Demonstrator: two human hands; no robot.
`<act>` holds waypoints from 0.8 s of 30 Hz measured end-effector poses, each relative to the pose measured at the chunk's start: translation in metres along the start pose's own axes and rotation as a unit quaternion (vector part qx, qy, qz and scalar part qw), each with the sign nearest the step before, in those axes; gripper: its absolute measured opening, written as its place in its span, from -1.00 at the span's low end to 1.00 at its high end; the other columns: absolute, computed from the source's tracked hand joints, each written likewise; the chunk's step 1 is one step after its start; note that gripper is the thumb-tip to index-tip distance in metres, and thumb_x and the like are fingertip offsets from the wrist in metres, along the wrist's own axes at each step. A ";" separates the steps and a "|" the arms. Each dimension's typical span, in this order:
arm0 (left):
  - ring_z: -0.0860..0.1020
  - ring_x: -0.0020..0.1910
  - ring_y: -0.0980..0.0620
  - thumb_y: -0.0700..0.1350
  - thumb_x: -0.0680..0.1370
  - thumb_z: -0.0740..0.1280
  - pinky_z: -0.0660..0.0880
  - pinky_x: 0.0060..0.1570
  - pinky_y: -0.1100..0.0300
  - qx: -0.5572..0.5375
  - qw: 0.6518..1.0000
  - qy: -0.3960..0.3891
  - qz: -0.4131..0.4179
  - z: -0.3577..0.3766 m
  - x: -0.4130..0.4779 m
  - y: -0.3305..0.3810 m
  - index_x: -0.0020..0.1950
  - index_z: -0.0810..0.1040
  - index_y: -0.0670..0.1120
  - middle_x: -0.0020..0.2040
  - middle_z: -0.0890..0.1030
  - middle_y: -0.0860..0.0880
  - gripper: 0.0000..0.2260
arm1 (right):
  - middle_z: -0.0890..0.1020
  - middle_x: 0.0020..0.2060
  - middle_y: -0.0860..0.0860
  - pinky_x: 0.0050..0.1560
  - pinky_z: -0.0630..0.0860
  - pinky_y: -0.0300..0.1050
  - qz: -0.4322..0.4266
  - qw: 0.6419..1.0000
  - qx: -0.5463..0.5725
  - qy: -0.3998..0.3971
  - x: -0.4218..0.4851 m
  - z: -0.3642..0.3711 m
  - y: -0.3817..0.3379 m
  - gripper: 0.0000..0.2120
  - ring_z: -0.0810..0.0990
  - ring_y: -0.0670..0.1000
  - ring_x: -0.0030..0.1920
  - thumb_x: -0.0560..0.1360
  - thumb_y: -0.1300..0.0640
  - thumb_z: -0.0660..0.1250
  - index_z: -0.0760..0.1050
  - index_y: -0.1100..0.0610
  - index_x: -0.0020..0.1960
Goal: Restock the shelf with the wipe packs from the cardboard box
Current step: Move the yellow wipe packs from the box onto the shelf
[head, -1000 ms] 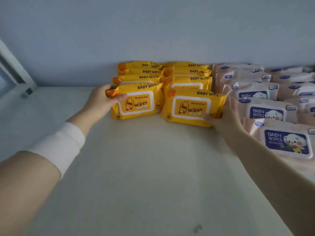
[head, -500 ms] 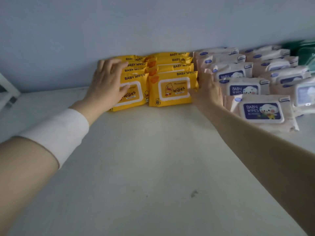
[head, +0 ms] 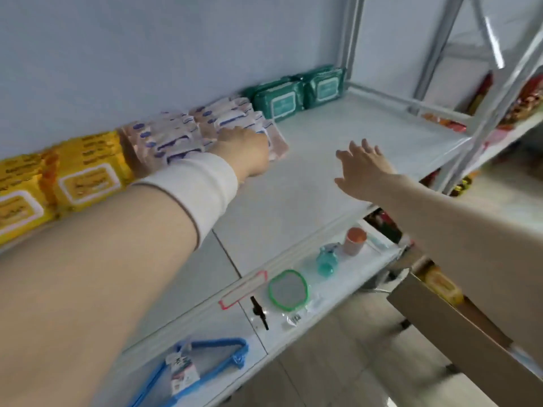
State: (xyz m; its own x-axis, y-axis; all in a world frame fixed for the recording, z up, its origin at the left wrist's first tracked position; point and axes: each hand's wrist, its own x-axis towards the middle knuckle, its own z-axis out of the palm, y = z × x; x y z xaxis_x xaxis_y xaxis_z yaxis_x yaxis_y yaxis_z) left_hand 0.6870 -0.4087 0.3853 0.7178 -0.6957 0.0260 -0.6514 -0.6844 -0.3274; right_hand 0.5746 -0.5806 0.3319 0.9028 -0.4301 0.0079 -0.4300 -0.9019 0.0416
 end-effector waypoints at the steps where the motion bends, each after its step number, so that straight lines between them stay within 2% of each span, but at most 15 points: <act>1: 0.45 0.24 -0.19 -0.08 0.54 0.19 0.37 0.03 0.05 -0.001 1.000 0.002 0.026 -0.009 0.010 0.035 0.30 0.43 -0.09 0.29 0.48 -0.19 -0.67 | 0.13 0.49 0.18 0.49 0.02 0.13 0.027 0.999 0.002 -0.020 -0.010 0.005 0.035 -0.46 0.01 0.22 0.51 0.58 -0.01 0.16 0.14 0.16 0.48; 5: 0.44 0.28 -0.17 -0.06 0.55 0.19 0.37 0.16 0.02 -0.012 0.993 -0.030 0.118 -0.028 0.049 0.168 0.36 0.38 -0.07 0.33 0.46 -0.15 -0.63 | 0.36 0.37 0.17 0.37 0.28 0.13 0.116 0.989 0.038 -0.086 -0.043 0.029 0.157 -0.53 0.27 0.22 0.39 0.55 -0.03 0.17 0.30 0.14 0.41; 7: 0.46 0.25 -0.17 -0.03 0.56 0.19 0.39 0.11 0.04 -0.023 0.985 -0.055 0.161 -0.029 0.068 0.226 0.35 0.39 -0.06 0.32 0.47 -0.13 -0.63 | 0.46 0.27 0.15 0.17 0.41 0.03 0.153 0.979 0.055 -0.119 -0.056 0.044 0.208 -0.56 0.40 0.19 0.27 0.55 -0.05 0.17 0.36 0.11 0.36; 9: 0.49 0.20 -0.17 0.02 0.57 0.20 0.39 0.01 0.05 -0.022 0.974 -0.067 0.213 -0.026 0.086 0.277 0.32 0.42 -0.07 0.28 0.50 -0.12 -0.64 | 0.53 0.13 0.10 0.00 0.42 -0.10 0.177 0.968 0.062 -0.165 -0.065 0.061 0.253 -0.62 0.49 0.14 0.12 0.56 -0.05 0.16 0.41 0.10 0.30; 11: 0.52 0.10 -0.14 0.03 0.57 0.20 0.35 -0.10 0.07 -0.014 0.962 -0.084 0.261 -0.021 0.107 0.324 0.27 0.45 -0.08 0.18 0.54 -0.10 -0.68 | 0.55 0.13 0.08 0.08 0.48 -0.08 0.203 0.954 0.066 -0.211 -0.069 0.078 0.296 -0.63 0.52 0.11 0.10 0.57 -0.05 0.14 0.44 0.12 0.27; 14: 0.49 -0.05 -0.08 0.02 0.58 0.17 0.37 -0.15 0.09 -0.023 0.947 -0.112 0.300 -0.001 0.141 0.393 0.26 0.44 -0.09 0.10 0.54 -0.07 -0.69 | 0.48 0.30 0.10 0.25 0.43 0.00 0.271 0.931 0.091 -0.227 -0.075 0.114 0.355 -0.54 0.46 0.15 0.28 0.58 -0.08 0.14 0.35 0.13 0.39; 18: 0.51 0.16 -0.13 0.06 0.59 0.15 0.35 -0.11 0.05 -0.004 0.918 -0.158 0.363 0.039 0.167 0.469 0.28 0.39 -0.10 0.24 0.51 -0.12 -0.65 | 0.50 0.27 0.11 0.26 0.42 0.04 0.329 0.898 0.123 -0.263 -0.104 0.171 0.400 -0.57 0.47 0.15 0.26 0.56 -0.07 0.18 0.39 0.13 0.34; 21: 0.51 0.16 -0.14 0.06 0.60 0.13 0.37 -0.11 0.04 0.017 0.896 -0.201 0.396 0.065 0.184 0.514 0.28 0.36 -0.11 0.23 0.51 -0.13 -0.66 | 0.49 0.28 0.11 0.30 0.37 0.07 0.370 0.854 0.160 -0.329 -0.125 0.214 0.421 -0.56 0.45 0.15 0.28 0.57 -0.08 0.16 0.38 0.14 0.35; 24: 0.51 0.17 -0.14 0.07 0.58 0.16 0.41 -0.04 0.03 -0.019 0.880 -0.258 0.398 0.093 0.199 0.561 0.31 0.34 -0.10 0.23 0.51 -0.12 -0.63 | 0.51 0.24 0.12 0.21 0.42 0.04 0.405 0.821 0.206 -0.346 -0.142 0.256 0.437 -0.57 0.48 0.15 0.23 0.58 -0.10 0.14 0.38 0.13 0.33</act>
State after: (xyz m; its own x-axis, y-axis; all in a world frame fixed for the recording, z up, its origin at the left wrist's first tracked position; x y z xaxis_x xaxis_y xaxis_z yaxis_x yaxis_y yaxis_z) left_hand 0.4870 -0.9106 0.1187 0.0390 -0.7733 -0.6329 -0.9992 -0.0381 -0.0150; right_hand 0.2554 -0.9245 0.0932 0.1577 -0.6875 -0.7089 -0.9821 -0.1840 -0.0400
